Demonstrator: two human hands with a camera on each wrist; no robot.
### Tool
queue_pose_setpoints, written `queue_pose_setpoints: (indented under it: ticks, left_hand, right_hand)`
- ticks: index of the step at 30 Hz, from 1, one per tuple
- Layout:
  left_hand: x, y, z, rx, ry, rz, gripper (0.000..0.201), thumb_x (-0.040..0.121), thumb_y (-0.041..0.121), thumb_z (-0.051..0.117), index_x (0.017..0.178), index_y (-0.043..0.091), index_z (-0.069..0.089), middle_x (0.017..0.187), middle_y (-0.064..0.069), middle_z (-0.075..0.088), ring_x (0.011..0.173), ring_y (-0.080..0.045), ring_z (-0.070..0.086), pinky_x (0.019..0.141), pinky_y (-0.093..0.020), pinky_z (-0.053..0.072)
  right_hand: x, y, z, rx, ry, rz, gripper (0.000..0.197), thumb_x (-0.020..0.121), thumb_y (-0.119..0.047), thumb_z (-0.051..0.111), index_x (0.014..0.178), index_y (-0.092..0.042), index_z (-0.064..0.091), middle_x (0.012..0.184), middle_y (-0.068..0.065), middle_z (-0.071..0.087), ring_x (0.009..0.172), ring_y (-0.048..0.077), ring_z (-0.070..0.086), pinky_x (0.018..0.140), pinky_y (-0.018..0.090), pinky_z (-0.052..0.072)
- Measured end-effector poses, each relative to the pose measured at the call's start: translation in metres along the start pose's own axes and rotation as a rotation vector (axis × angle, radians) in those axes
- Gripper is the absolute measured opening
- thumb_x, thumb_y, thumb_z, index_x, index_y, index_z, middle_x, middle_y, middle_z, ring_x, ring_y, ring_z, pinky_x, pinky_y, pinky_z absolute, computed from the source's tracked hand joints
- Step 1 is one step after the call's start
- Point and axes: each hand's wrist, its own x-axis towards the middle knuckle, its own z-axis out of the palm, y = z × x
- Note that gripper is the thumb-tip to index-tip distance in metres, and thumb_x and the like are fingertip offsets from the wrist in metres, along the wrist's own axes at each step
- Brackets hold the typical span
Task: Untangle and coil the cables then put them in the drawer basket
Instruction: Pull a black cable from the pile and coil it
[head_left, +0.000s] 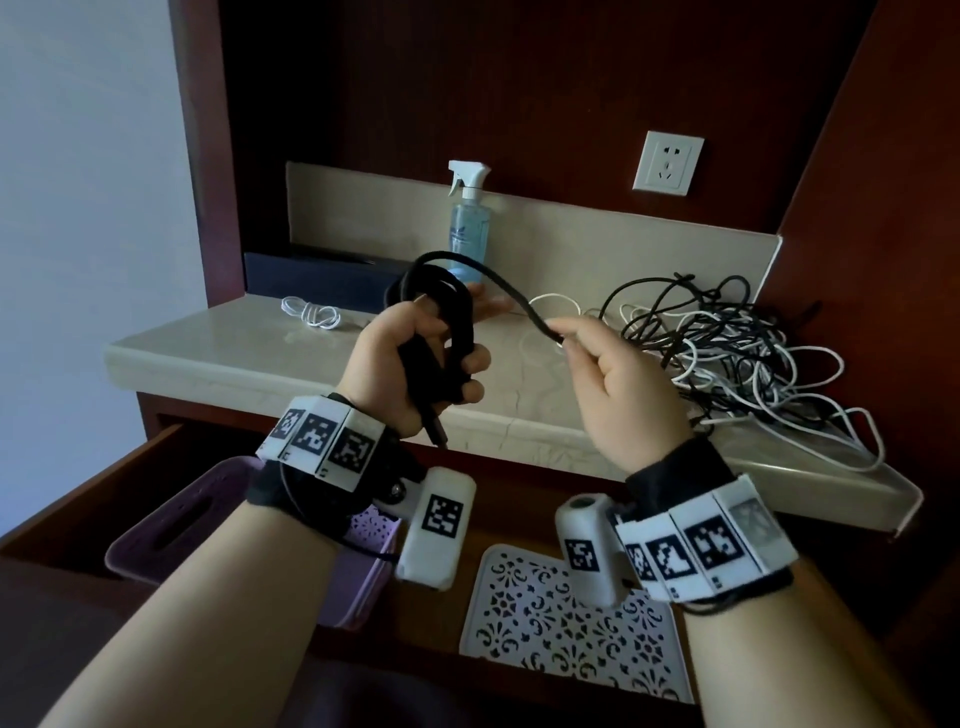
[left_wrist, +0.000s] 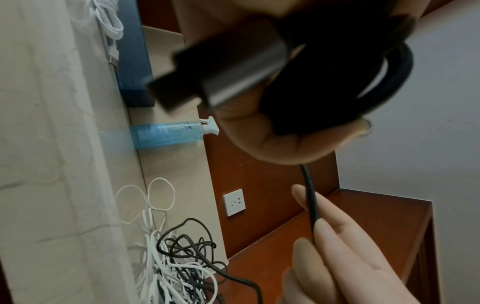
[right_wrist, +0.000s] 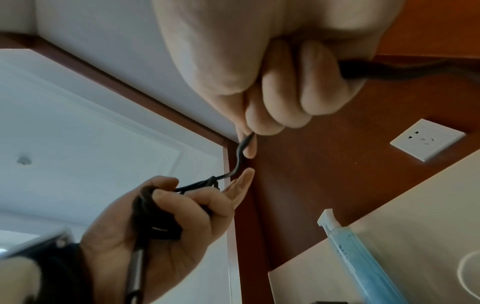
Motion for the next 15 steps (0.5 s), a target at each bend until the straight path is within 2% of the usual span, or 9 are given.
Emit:
queue_pose_setpoints:
  ticks: [3,5,6,9,11,13,15]
  left_hand:
    - [-0.001,-0.002,0.001,-0.035,-0.014,0.025,0.061,0.054,0.018,0.050,0.114,0.006,0.049,0.117,-0.017,0.047,0.059,-0.016,0.044,0.048,-0.024,0.040]
    - [-0.003,-0.004,0.003,-0.022,-0.017,0.028,0.059,0.052,0.016,0.050,0.110,0.005,0.049,0.115,-0.019,0.054,0.059,-0.016,0.042,0.048,-0.024,0.039]
    - [-0.003,-0.005,0.003,-0.013,-0.012,0.032,0.050,0.057,0.016,0.048,0.106,0.005,0.050,0.111,-0.018,0.059,0.059,-0.016,0.042,0.048,-0.024,0.039]
    - [-0.006,-0.007,0.005,-0.004,0.029,0.048,0.038,0.066,0.015,0.035,0.099,0.005,0.053,0.099,-0.014,0.064,0.058,-0.016,0.042,0.046,-0.024,0.038]
    - [-0.008,-0.008,0.006,0.018,0.044,0.060,0.038,0.066,0.016,0.034,0.098,0.003,0.052,0.093,-0.012,0.064,0.059,-0.016,0.042,0.047,-0.023,0.038]
    - [-0.011,-0.010,0.008,0.057,0.050,0.064,0.038,0.065,0.015,0.035,0.097,0.003,0.052,0.091,-0.010,0.064,0.059,-0.016,0.041,0.047,-0.024,0.037]
    - [-0.012,-0.012,0.009,0.097,0.059,0.067,0.038,0.065,0.015,0.036,0.096,0.002,0.053,0.095,-0.011,0.064,0.060,-0.017,0.040,0.047,-0.024,0.036]
  right_hand:
    - [-0.011,-0.004,0.002,-0.006,0.007,0.002,0.031,0.094,-0.022,0.040,0.116,-0.023,0.063,0.064,-0.003,0.061,0.048,0.003,0.043,0.048,0.022,0.033]
    - [-0.016,-0.007,0.001,-0.048,-0.014,-0.013,0.035,0.090,-0.024,0.039,0.116,-0.023,0.064,0.063,-0.003,0.062,0.049,0.008,0.045,0.050,0.022,0.033]
    - [-0.018,-0.009,0.000,-0.069,-0.041,-0.025,0.036,0.090,-0.024,0.039,0.116,-0.024,0.064,0.064,-0.002,0.064,0.052,0.011,0.049,0.051,0.024,0.036]
    - [-0.025,-0.011,-0.005,-0.096,-0.149,-0.017,0.035,0.092,-0.024,0.038,0.117,-0.028,0.063,0.079,0.000,0.071,0.069,0.020,0.062,0.061,0.034,0.050]
    - [-0.028,-0.012,-0.007,-0.114,-0.216,0.012,0.032,0.096,-0.023,0.040,0.119,-0.032,0.061,0.089,0.000,0.072,0.080,0.022,0.064,0.069,0.037,0.051]
    - [-0.030,-0.013,-0.008,-0.124,-0.274,0.046,0.032,0.096,-0.024,0.042,0.120,-0.037,0.060,0.093,-0.002,0.072,0.085,0.020,0.063,0.074,0.034,0.049]
    - [-0.031,-0.014,-0.010,-0.119,-0.309,0.069,0.033,0.096,-0.025,0.042,0.120,-0.041,0.058,0.098,-0.006,0.071,0.089,0.015,0.062,0.073,0.027,0.045]
